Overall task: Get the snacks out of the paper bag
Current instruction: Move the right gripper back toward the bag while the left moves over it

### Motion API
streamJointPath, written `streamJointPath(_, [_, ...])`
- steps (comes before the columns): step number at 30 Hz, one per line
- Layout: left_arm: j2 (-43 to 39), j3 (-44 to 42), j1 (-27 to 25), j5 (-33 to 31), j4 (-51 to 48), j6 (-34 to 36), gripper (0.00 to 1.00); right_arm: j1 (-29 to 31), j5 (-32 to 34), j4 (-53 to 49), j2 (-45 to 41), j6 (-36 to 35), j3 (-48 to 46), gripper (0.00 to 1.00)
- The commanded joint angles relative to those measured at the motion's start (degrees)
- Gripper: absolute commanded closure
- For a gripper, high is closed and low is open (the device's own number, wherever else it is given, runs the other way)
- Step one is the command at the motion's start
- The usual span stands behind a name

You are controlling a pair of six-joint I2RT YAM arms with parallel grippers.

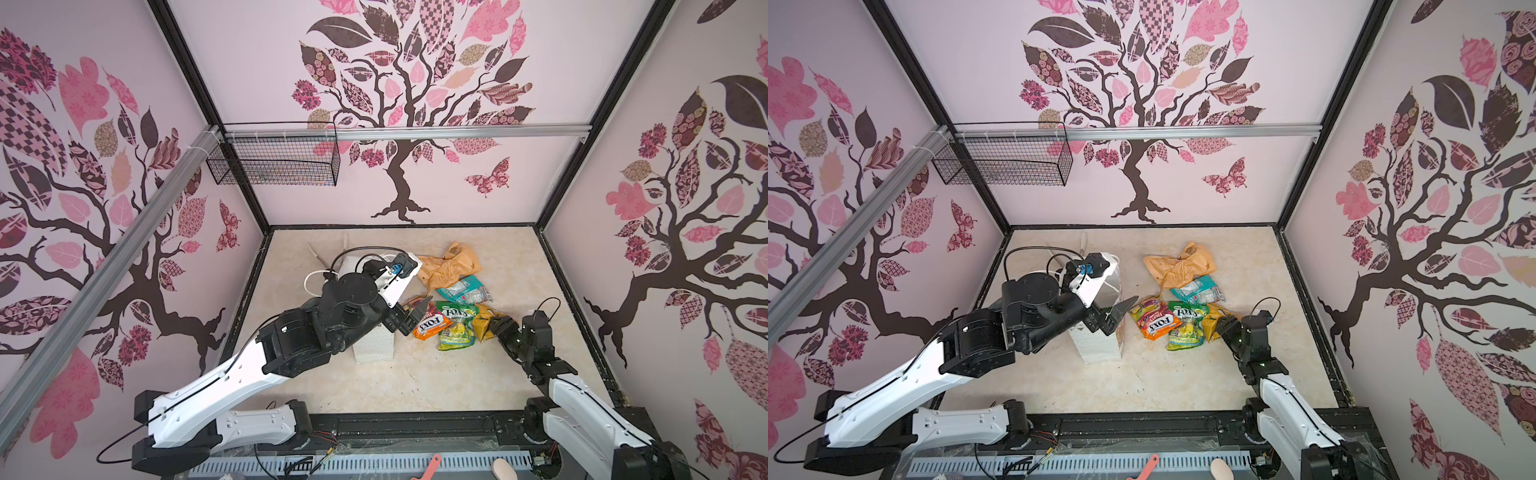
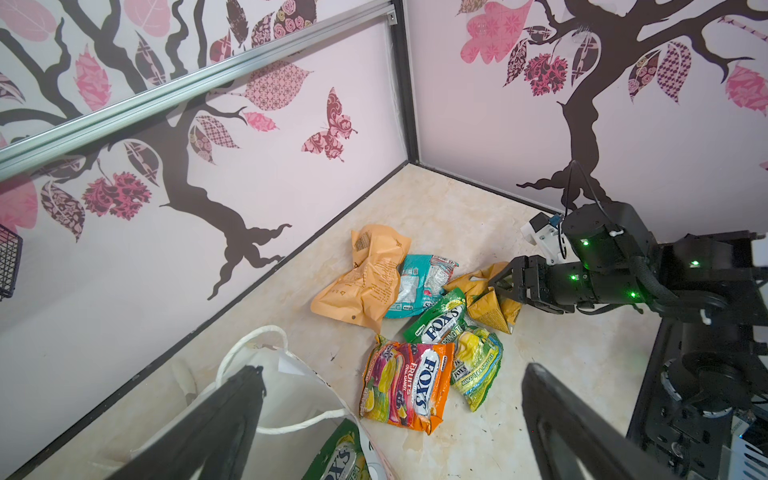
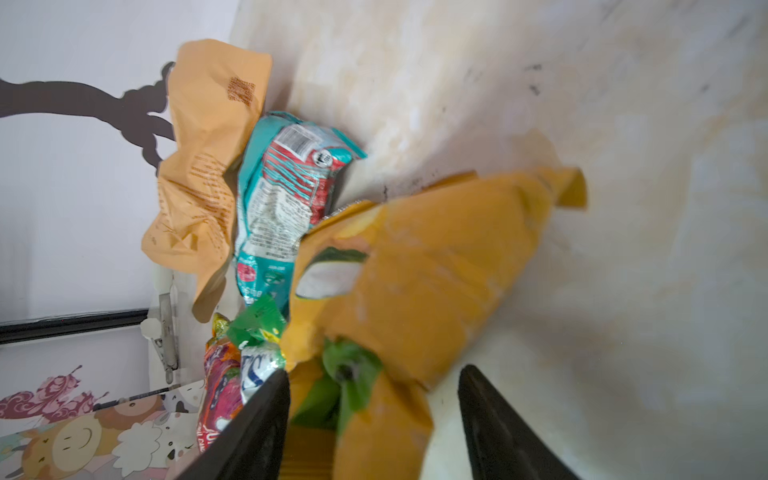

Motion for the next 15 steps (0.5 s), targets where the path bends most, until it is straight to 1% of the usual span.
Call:
streamJointPath(1, [-0.3, -0.4, -0.3, -0.5, 1.0, -0.7, 0.02, -0.1, 0.3, -5.3, -4.3, -0.5, 1.3, 0.23])
streamJointPath(4, [-0.4, -0.6, -0.3, -0.6, 1.3, -1.0, 0.01, 0.1, -1.3, -8.0, -8.0, -1.4, 3.7, 0.10])
streamJointPath(6, [-0.4, -0.6, -0.3, -0.8, 1.5, -1.1, 0.01, 0.1, -2.5, -9.5, -10.3, -1.5, 5.7, 0.06])
streamJointPath(11, [-0.5, -0.6, -0.3, -1.1, 2.1, -1.5, 0.02, 0.6, -5.8, -11.8, -13.2, -1.9, 11.3, 0.04])
streamJointPath(15, [-0.6, -0.4, -0.3, -3.6, 2.3, -2.1, 0.01, 1.5, -10.4, -9.8, -13.5, -2.7, 15.1, 0.04])
